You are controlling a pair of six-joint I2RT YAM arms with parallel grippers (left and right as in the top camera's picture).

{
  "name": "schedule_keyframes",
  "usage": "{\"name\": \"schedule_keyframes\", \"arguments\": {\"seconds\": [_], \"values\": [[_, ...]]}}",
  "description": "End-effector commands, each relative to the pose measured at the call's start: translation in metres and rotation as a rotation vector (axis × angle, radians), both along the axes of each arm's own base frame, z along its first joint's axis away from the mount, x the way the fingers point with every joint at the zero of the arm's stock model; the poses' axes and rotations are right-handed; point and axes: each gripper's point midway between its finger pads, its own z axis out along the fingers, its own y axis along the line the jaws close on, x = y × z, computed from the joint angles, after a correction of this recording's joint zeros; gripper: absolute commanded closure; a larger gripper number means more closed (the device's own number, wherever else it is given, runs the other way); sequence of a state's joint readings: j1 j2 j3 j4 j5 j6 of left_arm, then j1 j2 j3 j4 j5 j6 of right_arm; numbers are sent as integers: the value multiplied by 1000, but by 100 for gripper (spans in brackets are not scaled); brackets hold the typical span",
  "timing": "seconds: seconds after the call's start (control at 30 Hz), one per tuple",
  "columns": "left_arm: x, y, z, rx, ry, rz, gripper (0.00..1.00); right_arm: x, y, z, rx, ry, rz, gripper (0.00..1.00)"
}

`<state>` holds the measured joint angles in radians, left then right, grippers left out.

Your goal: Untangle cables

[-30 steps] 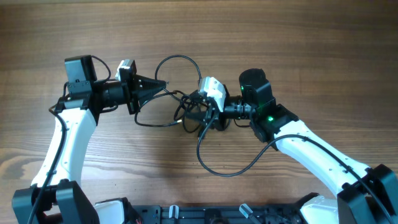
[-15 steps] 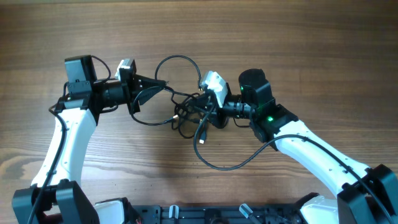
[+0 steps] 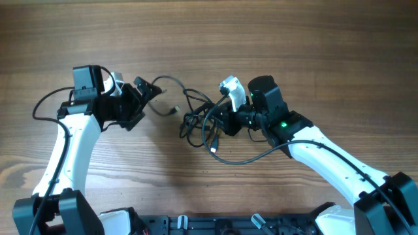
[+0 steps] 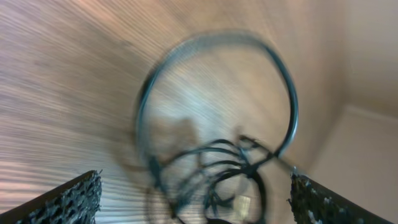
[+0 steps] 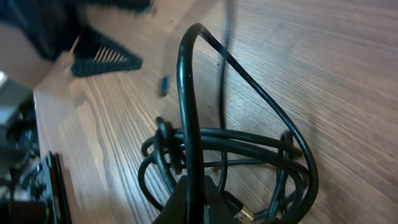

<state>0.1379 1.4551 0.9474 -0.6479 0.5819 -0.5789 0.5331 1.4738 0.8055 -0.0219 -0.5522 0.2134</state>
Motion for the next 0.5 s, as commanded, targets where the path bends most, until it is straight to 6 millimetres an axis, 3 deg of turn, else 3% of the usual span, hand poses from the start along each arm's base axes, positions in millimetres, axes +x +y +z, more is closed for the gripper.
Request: {"name": "schedule_keyframes", "arguments": {"seconds": [0.0, 0.13, 0.27, 0.47], "values": [[-7, 17, -7, 172, -33, -96, 0, 8, -7, -9, 2, 96, -122, 96], [-19, 4, -6, 172, -84, -272, 4, 8, -7, -10, -1, 103, -123, 96], [-29, -46, 15, 51, -282, -567, 8, 6, -8, -12, -7, 111, -123, 96], [-52, -102, 15, 73, -388, -866, 5, 5, -9, -15, -16, 118, -121, 96]]}}
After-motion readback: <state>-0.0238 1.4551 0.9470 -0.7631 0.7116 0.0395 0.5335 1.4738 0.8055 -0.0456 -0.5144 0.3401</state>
